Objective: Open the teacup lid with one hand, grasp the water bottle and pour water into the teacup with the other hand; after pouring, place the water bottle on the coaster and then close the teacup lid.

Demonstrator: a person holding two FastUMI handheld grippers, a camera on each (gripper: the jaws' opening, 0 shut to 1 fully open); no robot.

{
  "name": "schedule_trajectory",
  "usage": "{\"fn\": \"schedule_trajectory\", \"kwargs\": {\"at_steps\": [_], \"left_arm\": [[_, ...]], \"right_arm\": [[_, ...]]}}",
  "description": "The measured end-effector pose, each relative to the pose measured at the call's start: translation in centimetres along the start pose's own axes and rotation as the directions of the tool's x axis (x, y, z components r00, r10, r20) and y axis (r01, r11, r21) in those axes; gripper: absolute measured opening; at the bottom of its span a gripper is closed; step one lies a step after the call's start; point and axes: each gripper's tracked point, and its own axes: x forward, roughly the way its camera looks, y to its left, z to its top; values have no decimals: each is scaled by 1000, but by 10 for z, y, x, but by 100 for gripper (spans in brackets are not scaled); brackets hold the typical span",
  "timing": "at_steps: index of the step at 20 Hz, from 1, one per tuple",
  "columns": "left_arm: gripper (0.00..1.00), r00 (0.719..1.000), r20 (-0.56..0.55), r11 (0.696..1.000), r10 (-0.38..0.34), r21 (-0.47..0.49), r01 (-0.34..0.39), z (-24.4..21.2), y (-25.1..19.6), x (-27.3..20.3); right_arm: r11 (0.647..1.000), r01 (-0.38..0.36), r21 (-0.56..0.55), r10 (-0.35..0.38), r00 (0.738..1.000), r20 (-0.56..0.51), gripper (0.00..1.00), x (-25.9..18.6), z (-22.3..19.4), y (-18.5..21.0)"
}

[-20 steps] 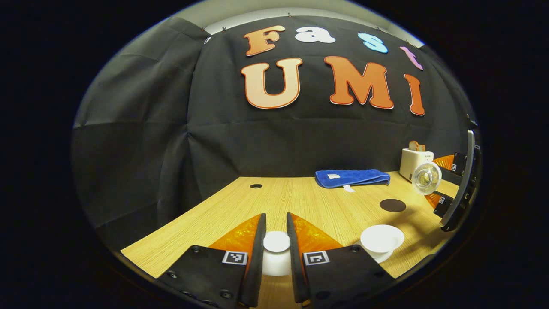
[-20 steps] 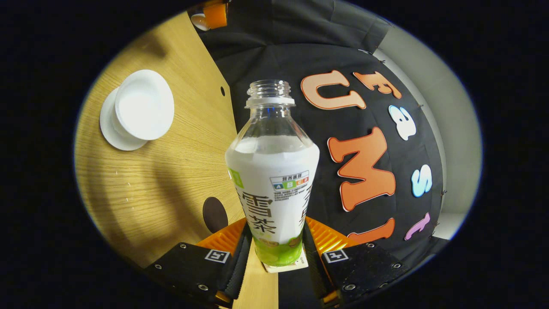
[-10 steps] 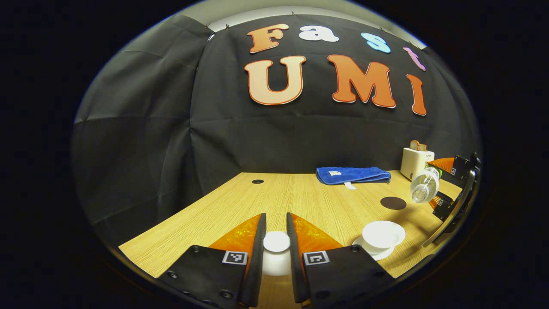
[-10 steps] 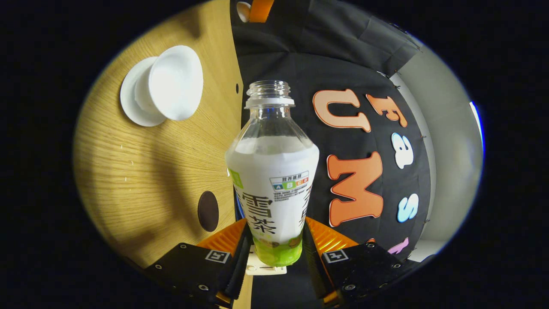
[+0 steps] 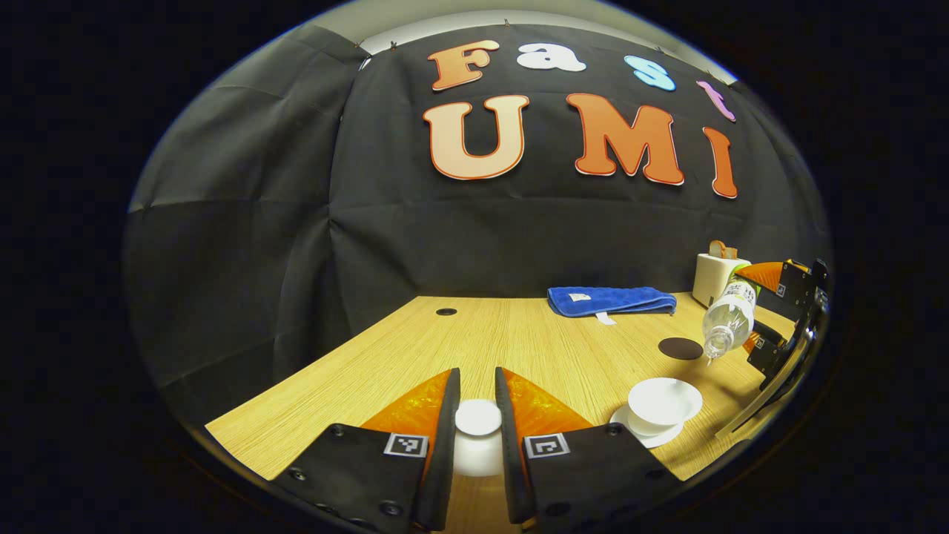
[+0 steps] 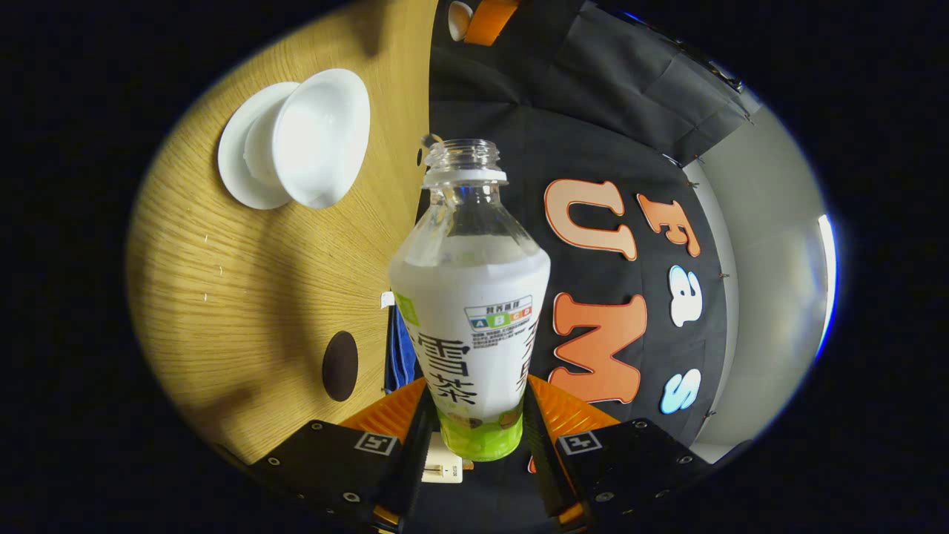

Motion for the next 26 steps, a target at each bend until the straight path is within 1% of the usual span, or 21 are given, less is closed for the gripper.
{"fn": "schedule_trajectory", "kwargs": {"at_steps": [5,6,7,8,15,17,21,22,23,25,26], "left_arm": [[33,1000,-5,1000,-7,0,7,-2,-2,0],[33,1000,-5,1000,-6,-2,6,-3,-3,1],[33,1000,-7,1000,-9,-3,9,-4,-4,1],[32,1000,-8,1000,-10,-4,10,-4,-5,1],[33,1000,-7,1000,-13,3,13,-5,-6,1],[31,1000,-6,1000,-13,4,13,-5,-5,1],[33,1000,-10,1000,-15,0,15,-6,-6,1],[33,1000,-11,1000,-16,-1,16,-6,-6,1],[33,1000,-13,1000,-17,2,17,-6,-7,0],[32,1000,-15,1000,-16,5,16,-7,-6,-1],[33,1000,-15,1000,-14,5,14,-7,-6,0]], "right_arm": [[999,21,-43,-21,1000,7,64,0,-1,1],[999,21,-48,-21,1000,11,67,0,-1,1],[998,23,-58,-22,1000,14,64,2,-2,0],[997,27,-69,-26,999,18,64,1,-1,-1],[995,45,-94,-41,998,36,64,6,0,-7],[993,49,-104,-45,998,43,64,12,-1,-14],[993,46,-112,-41,998,51,64,13,-1,-12],[992,48,-120,-42,998,55,67,13,0,-13],[991,49,-126,-42,997,57,64,14,-1,-14],[989,56,-134,-48,997,62,64,15,0,-15],[988,66,-139,-58,996,66,64,14,1,-17]]}}
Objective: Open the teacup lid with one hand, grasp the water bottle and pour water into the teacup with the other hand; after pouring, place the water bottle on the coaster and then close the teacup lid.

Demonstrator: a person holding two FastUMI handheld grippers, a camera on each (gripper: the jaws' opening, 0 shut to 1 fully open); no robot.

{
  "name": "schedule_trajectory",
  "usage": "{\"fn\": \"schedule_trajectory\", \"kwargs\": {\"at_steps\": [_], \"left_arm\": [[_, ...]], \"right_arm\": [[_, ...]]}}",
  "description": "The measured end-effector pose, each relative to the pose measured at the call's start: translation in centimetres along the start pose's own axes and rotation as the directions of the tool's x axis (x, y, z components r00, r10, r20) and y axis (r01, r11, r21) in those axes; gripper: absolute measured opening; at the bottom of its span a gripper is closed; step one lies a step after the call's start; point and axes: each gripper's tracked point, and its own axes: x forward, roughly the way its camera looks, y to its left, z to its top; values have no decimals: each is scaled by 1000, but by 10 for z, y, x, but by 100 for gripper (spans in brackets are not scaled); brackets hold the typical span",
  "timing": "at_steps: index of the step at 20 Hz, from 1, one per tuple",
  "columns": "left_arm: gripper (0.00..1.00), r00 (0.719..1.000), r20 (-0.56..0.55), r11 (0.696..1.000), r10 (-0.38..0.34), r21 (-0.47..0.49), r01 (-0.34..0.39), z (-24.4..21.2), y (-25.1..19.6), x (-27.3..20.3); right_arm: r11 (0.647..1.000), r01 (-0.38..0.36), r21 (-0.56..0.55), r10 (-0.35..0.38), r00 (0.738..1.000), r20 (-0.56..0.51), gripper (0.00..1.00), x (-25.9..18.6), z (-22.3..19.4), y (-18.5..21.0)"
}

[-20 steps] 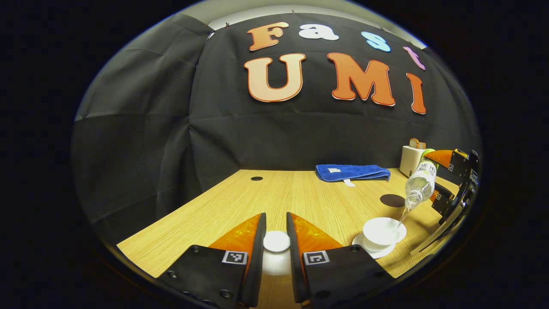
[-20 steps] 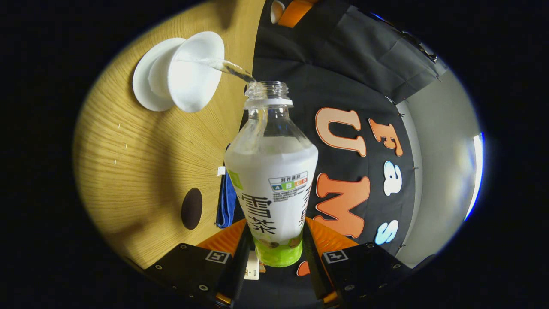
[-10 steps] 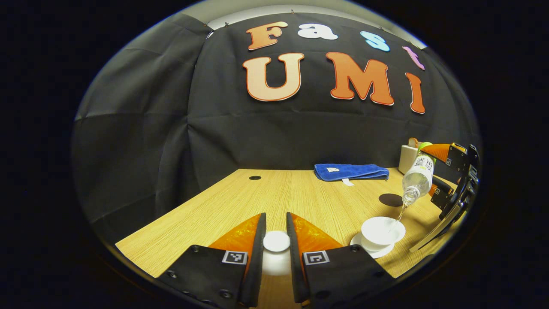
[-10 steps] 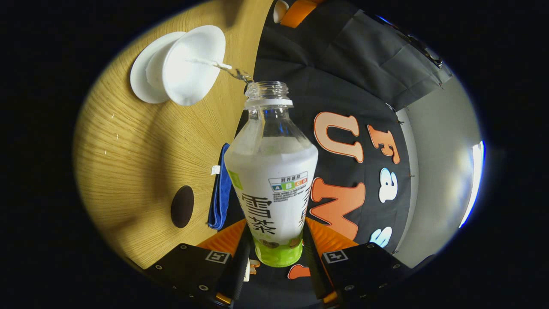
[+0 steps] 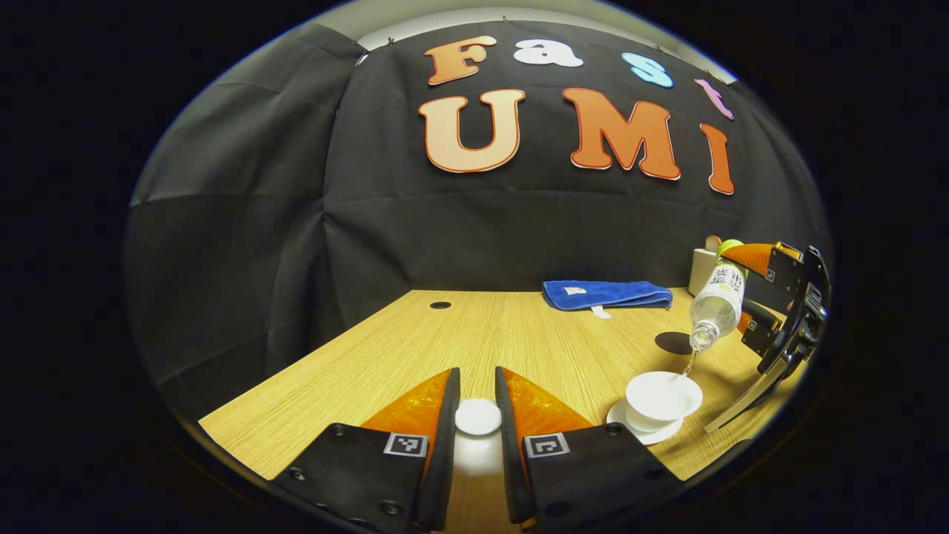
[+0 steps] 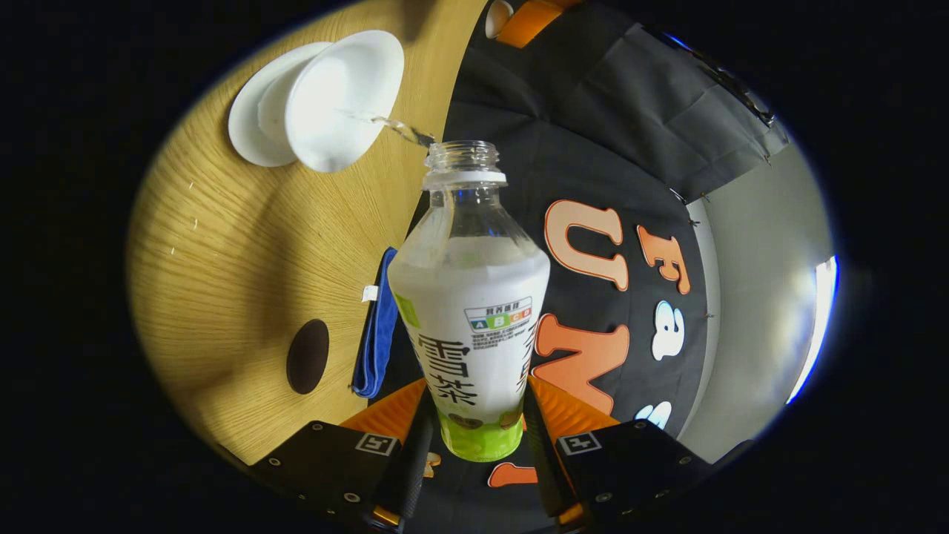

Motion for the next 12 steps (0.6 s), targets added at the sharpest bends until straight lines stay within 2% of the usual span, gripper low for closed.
{"fn": "schedule_trajectory", "kwargs": {"at_steps": [3,4,5,9,12], "left_arm": [[33,1000,-2,1000,-3,-5,3,-2,-2,0],[33,1000,-3,1000,-3,-4,3,-3,-2,0],[33,1000,-5,1000,-5,-3,5,-2,-2,-1],[33,1000,-1,1000,-13,-3,13,-1,-5,2],[33,1000,-1,1000,-13,-2,13,-1,-4,1]], "right_arm": [[999,48,-21,-48,999,6,64,1,2,-7],[998,57,-26,-57,998,17,67,5,4,-10],[998,60,-36,-59,998,30,64,7,6,-11],[997,47,-60,-43,997,60,64,10,6,-14],[993,75,-90,-67,994,81,64,18,6,-28]]}}
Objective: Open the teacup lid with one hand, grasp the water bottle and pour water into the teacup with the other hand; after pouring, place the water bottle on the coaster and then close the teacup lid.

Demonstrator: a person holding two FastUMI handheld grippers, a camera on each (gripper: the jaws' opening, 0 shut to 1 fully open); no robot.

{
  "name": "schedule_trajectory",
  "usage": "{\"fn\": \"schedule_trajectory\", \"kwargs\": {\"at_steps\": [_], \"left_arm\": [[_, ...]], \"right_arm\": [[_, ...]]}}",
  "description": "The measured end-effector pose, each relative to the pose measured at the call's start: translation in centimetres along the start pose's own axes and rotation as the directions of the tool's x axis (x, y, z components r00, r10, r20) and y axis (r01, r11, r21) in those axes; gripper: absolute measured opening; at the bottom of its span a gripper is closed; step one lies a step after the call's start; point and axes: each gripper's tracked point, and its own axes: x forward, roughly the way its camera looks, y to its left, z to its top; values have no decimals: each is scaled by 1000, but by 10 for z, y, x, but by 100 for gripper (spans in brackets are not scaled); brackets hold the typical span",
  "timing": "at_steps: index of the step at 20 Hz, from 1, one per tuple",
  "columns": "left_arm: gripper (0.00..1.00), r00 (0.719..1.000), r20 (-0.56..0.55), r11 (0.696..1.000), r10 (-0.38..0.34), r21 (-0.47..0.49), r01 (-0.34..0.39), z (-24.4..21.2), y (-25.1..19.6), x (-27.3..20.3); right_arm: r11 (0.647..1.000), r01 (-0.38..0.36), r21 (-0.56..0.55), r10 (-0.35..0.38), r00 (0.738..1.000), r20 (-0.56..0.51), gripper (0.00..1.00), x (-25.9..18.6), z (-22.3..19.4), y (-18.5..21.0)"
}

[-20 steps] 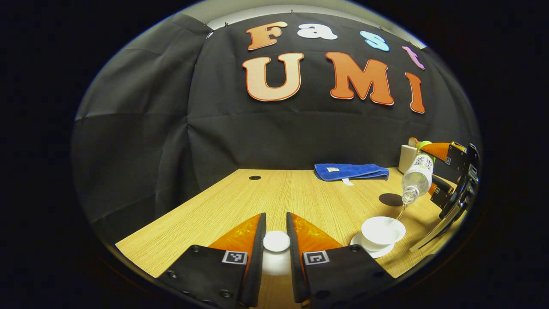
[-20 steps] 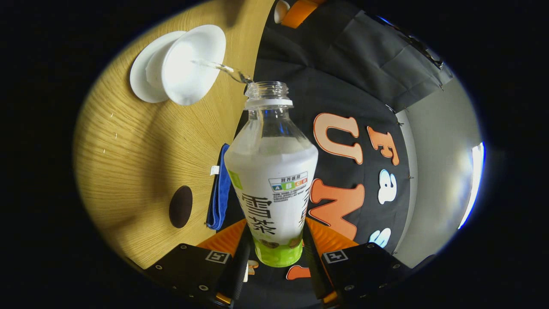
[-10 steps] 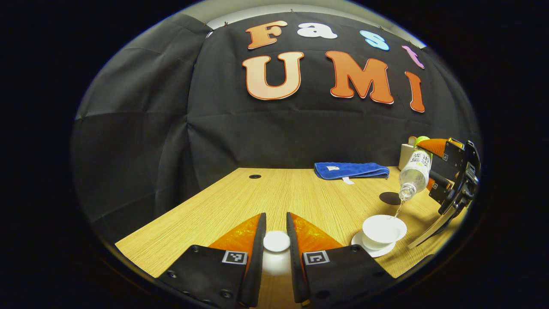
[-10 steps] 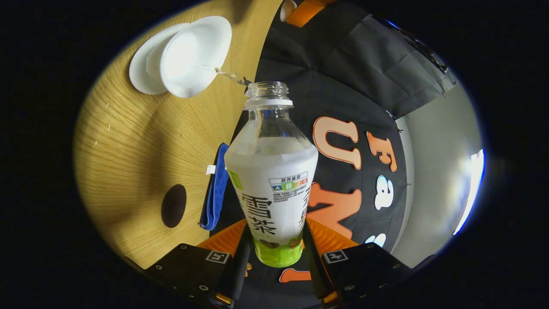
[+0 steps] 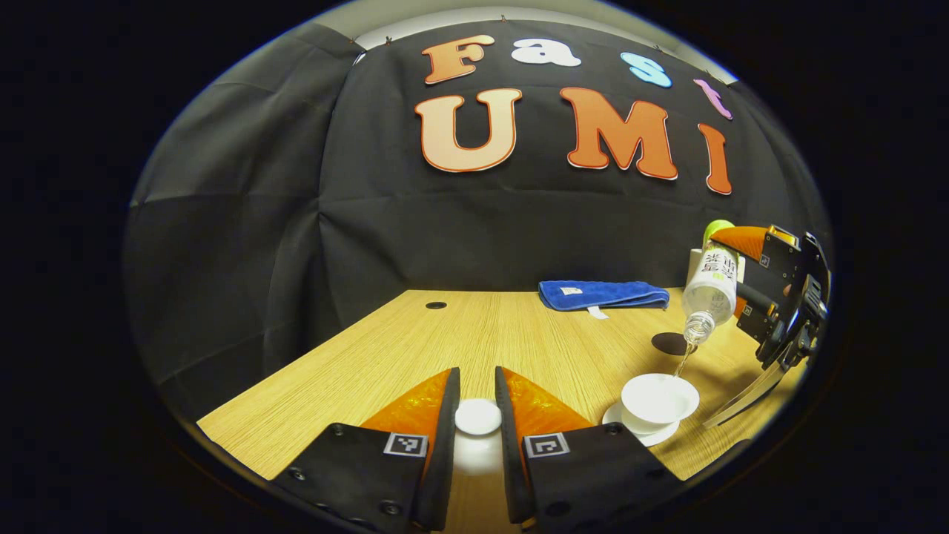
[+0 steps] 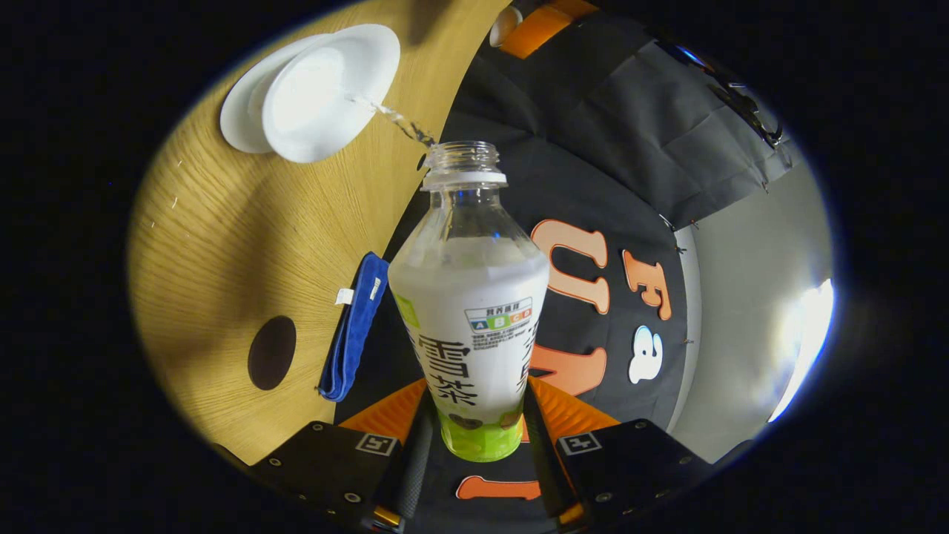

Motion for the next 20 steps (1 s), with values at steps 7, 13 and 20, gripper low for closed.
{"fn": "schedule_trajectory", "kwargs": {"at_steps": [7,13,20], "left_arm": [[33,1000,-10,1000,2,-15,-2,1,0,5],[33,1000,-2,1000,2,-14,-2,5,0,5],[33,1000,5,1000,7,-10,-7,7,2,3]], "right_arm": [[997,44,-67,-42,998,45,60,7,0,-21],[991,81,-110,-74,995,66,67,13,-3,-36],[980,116,-163,-95,987,130,64,11,8,-45]]}}
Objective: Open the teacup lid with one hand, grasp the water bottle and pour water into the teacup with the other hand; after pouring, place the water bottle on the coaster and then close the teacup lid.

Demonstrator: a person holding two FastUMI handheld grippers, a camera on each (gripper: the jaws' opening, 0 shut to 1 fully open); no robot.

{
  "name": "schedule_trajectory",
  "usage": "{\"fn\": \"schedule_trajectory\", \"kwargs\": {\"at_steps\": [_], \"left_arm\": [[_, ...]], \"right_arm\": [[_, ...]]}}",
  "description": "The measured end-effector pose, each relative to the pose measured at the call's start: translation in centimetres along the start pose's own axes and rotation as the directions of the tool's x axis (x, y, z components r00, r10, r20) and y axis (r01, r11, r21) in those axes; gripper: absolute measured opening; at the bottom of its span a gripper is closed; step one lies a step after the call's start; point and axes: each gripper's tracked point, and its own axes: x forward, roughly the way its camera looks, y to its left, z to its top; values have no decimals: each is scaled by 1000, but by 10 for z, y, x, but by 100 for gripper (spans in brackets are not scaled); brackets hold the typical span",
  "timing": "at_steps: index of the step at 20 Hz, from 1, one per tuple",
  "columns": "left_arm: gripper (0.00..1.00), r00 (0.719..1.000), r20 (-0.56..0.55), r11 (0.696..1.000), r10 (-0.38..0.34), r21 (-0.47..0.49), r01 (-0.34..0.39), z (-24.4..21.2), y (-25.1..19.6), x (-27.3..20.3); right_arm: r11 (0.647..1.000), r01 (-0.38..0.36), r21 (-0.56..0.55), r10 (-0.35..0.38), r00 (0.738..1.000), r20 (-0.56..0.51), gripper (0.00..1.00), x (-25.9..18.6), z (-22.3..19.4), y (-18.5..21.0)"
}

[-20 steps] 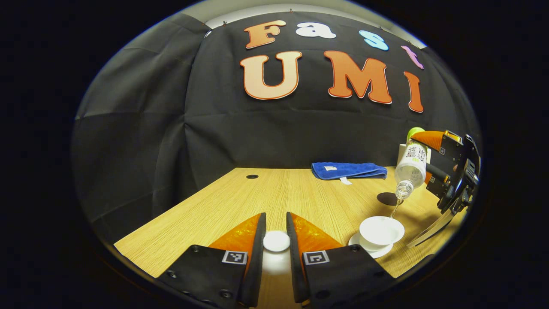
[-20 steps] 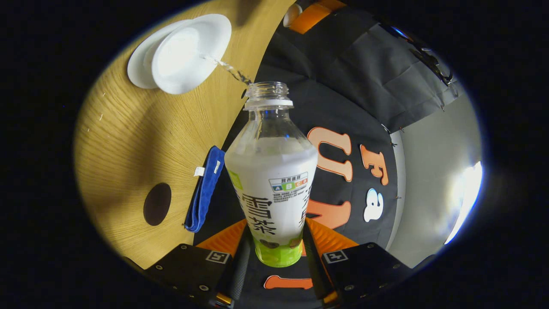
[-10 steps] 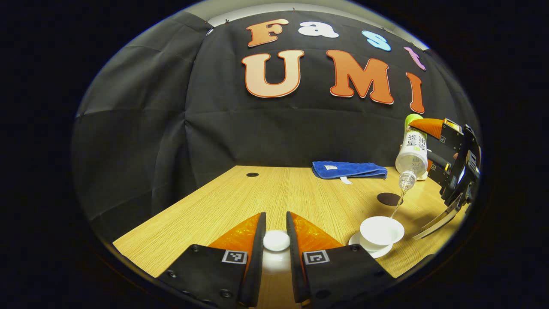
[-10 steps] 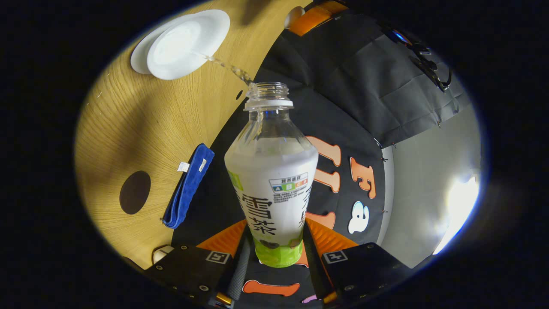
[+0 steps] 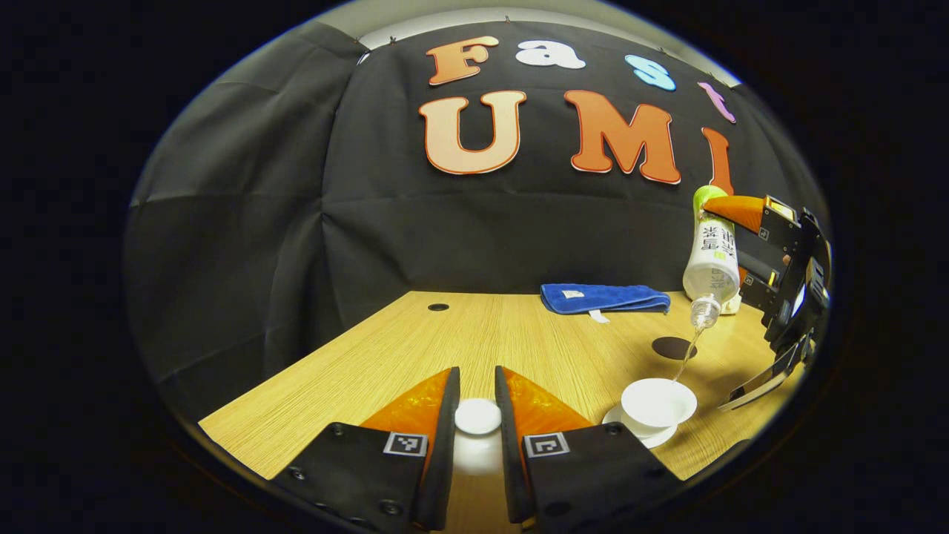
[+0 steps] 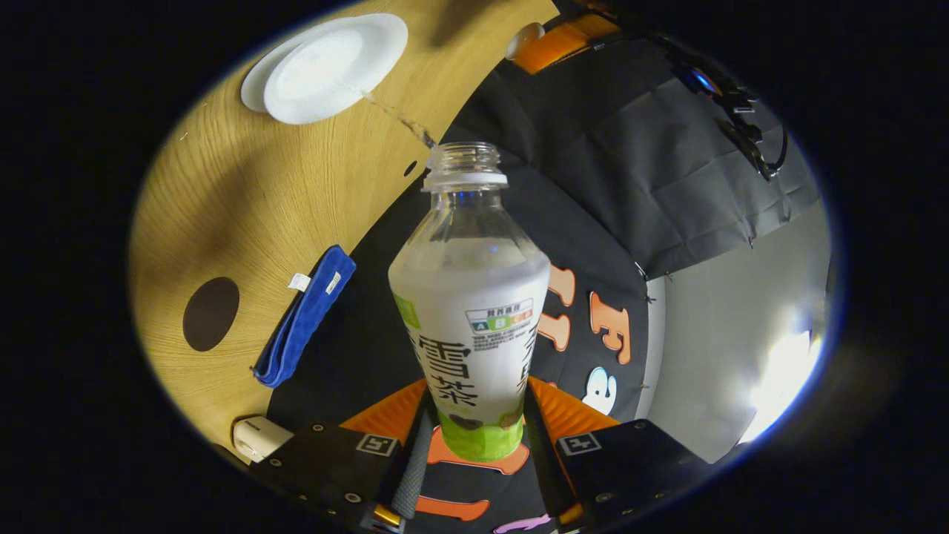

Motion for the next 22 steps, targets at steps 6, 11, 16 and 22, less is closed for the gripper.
{"fn": "schedule_trajectory", "kwargs": {"at_steps": [6,11,16,22], "left_arm": [[33,1000,4,1000,-2,6,2,1,0,-3],[33,1000,7,1000,9,10,-9,0,3,-4],[33,1000,14,1000,2,22,-3,1,1,-7],[33,1000,27,1000,4,14,-4,4,3,-9]], "right_arm": [[1000,2,-16,-1,1000,30,64,-4,9,-1],[1000,-8,-3,8,999,38,64,-5,14,-1],[998,-51,44,49,997,55,61,-10,31,12],[975,-134,180,130,991,36,64,-17,42,34]]}}
